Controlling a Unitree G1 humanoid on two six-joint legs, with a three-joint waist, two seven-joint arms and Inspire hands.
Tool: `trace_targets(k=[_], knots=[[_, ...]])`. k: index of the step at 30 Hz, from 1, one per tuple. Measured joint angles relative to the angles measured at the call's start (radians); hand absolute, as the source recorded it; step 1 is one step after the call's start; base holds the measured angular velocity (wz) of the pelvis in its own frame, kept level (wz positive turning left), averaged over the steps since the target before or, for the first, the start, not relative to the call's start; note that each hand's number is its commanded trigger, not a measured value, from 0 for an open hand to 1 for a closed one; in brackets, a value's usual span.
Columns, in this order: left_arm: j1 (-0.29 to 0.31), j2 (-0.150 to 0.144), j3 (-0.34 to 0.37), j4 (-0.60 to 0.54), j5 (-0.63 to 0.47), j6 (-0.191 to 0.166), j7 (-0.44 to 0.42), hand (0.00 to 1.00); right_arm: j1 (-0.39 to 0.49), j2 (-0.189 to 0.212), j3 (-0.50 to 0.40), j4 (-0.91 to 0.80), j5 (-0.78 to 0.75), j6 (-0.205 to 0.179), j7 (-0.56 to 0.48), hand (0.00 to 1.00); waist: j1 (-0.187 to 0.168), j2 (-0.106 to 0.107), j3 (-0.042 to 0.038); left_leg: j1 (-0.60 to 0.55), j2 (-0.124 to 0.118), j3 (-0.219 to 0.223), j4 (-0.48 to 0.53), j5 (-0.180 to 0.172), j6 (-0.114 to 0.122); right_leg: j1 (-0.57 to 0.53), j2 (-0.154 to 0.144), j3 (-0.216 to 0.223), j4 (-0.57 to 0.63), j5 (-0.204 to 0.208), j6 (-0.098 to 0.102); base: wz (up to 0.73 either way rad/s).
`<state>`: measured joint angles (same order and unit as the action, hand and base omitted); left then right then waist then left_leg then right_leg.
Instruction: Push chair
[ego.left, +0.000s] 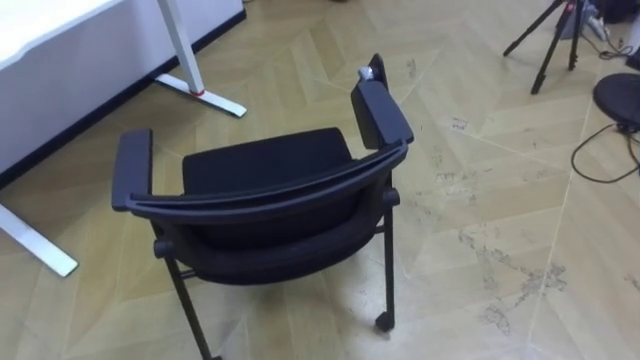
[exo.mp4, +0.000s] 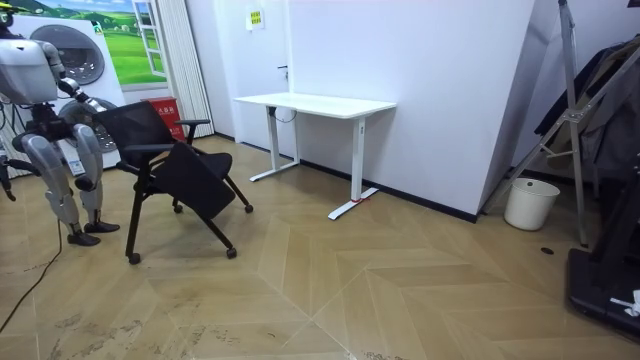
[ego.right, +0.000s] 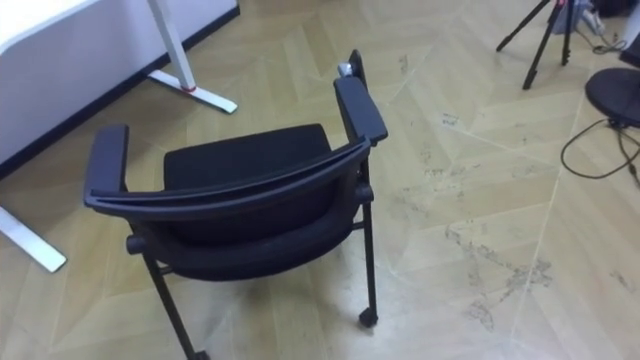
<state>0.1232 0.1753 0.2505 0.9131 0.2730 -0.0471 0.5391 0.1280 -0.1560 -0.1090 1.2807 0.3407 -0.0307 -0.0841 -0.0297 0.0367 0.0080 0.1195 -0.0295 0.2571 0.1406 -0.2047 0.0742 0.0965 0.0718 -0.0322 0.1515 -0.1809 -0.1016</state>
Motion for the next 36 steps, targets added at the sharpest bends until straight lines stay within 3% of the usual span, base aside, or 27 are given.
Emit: trace_targets(k=[8,12,15,17,23,30,36], knots=[[-0.023,0.004,-0.083,-0.122,0.236,0.007,0.043,0.0,-0.008,-0.01,0.0,0.003,-0.023,0.011,0.023,0.0,-0.049,0.039,-0.0026,-0.004,-0.001,0.003,-0.006,0.0,0.0,-0.008,0.001,0.006,0.001,0.0,0.0,-0.01],[-0.032,0.009,-0.092,-0.217,0.387,0.009,0.041,0.0,-0.01,-0.016,-0.012,0.004,-0.04,0.012,0.036,0.0,-0.05,0.044,-0.0024,-0.006,-0.002,0.003,-0.005,0.0,0.0,-0.011,0.002,0.019,-0.001,-0.001,-0.001,-0.1],[-0.03,0.025,-0.143,-0.328,0.472,0.03,0.035,0.0,-0.009,-0.016,-0.011,-0.011,-0.066,0.015,0.046,0.0,-0.053,0.042,-0.003,-0.006,-0.002,0.003,-0.004,0.0,0.0,-0.011,0.002,0.026,-0.001,-0.001,-0.001,-0.06],[-0.029,0.036,-0.159,-0.369,0.489,0.055,0.024,0.0,-0.012,-0.015,-0.011,-0.015,-0.066,0.02,0.055,0.0,-0.057,0.037,-0.0061,-0.005,-0.002,0.003,-0.004,0.0,0.0,-0.009,0.002,0.027,-0.001,-0.001,-0.001,0.0],[-0.027,0.039,-0.178,-0.382,0.523,0.089,-0.004,0.0,-0.026,-0.012,-0.01,-0.006,-0.062,0.02,0.079,0.0,-0.062,0.02,-0.0044,-0.006,-0.002,-0.001,-0.004,0.0,0.0,-0.007,0.001,0.016,-0.002,-0.001,-0.001,0.05],[-0.032,0.039,-0.197,-0.385,0.524,0.114,-0.009,0.0,-0.04,-0.009,-0.01,0.011,-0.062,0.025,0.084,0.0,-0.078,0.024,-0.0037,-0.009,-0.003,-0.015,-0.004,0.0,0.0,-0.004,-0.001,0.006,-0.015,0.001,0.002,0.05],[-0.031,0.039,-0.211,-0.403,0.528,0.135,-0.011,0.0,-0.037,-0.008,0.002,0.011,-0.055,0.025,0.079,0.0,-0.078,0.033,0.0025,-0.015,-0.004,-0.019,-0.004,0.0,0.0,-0.007,-0.001,0.002,-0.017,0.001,0.001,0.02]])
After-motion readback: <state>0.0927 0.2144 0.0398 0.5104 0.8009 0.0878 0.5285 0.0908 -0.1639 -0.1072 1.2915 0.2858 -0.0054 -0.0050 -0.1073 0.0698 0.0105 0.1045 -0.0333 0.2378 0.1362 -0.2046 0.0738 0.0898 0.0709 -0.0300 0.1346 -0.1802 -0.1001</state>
